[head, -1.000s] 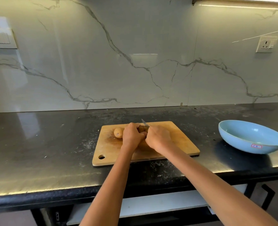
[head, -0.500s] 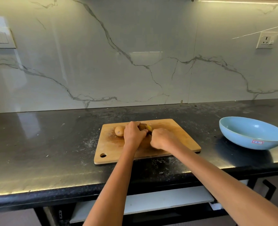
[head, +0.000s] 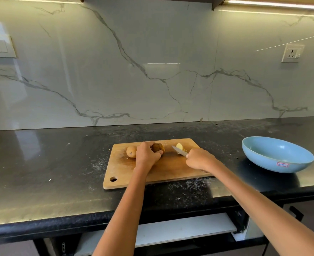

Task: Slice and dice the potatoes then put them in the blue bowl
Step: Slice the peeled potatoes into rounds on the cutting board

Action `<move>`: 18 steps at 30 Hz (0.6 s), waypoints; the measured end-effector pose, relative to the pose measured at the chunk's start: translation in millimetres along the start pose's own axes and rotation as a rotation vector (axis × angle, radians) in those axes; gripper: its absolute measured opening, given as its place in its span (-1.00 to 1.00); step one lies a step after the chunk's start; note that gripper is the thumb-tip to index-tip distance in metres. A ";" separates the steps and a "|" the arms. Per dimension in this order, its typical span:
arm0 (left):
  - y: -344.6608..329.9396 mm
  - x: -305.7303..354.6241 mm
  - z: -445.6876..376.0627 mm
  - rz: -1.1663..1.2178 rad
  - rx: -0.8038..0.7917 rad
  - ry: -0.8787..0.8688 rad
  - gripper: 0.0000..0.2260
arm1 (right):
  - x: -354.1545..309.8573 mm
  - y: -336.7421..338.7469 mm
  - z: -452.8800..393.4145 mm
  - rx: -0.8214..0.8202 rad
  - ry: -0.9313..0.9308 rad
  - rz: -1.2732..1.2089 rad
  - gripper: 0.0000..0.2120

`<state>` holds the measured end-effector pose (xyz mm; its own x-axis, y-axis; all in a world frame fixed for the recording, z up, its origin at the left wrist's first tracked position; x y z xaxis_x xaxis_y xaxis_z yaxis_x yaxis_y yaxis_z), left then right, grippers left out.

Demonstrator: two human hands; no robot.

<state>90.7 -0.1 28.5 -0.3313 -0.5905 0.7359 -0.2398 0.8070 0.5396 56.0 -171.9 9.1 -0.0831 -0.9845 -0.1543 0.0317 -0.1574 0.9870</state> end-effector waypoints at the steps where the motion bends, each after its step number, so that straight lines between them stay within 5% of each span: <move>1: -0.4 0.4 0.1 0.002 -0.004 -0.003 -0.70 | 2.4 -1.4 1.3 -0.030 -0.016 -0.029 -0.82; 10: -3.5 -5.3 -2.8 0.008 -0.017 0.017 -0.57 | 12.6 -28.6 12.8 -0.451 -0.180 -0.700 -0.71; 15: -7.1 -8.8 -5.4 0.033 -0.041 0.044 -0.56 | 18.3 -22.5 11.7 -0.452 -0.181 -0.863 -0.69; 18: -11.2 -6.5 -5.4 0.027 -0.061 0.026 -0.56 | 24.1 -19.2 10.6 -0.385 -0.198 -0.746 -0.71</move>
<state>100.5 -5.3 19.9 -0.3130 -0.5692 0.7603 -0.1744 0.8214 0.5431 42.8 -191.7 -13.2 -0.3879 -0.5877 -0.7100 0.2326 -0.8078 0.5416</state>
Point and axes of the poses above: each hand's wrist, its own z-axis away from the middle knuckle, its own y-axis out of the back of the hand, x = y × z, the point moved 10 cm from there along -z, towards the middle knuckle, and after that the axes turned 6 degrees about z, right-handed, at the moved point
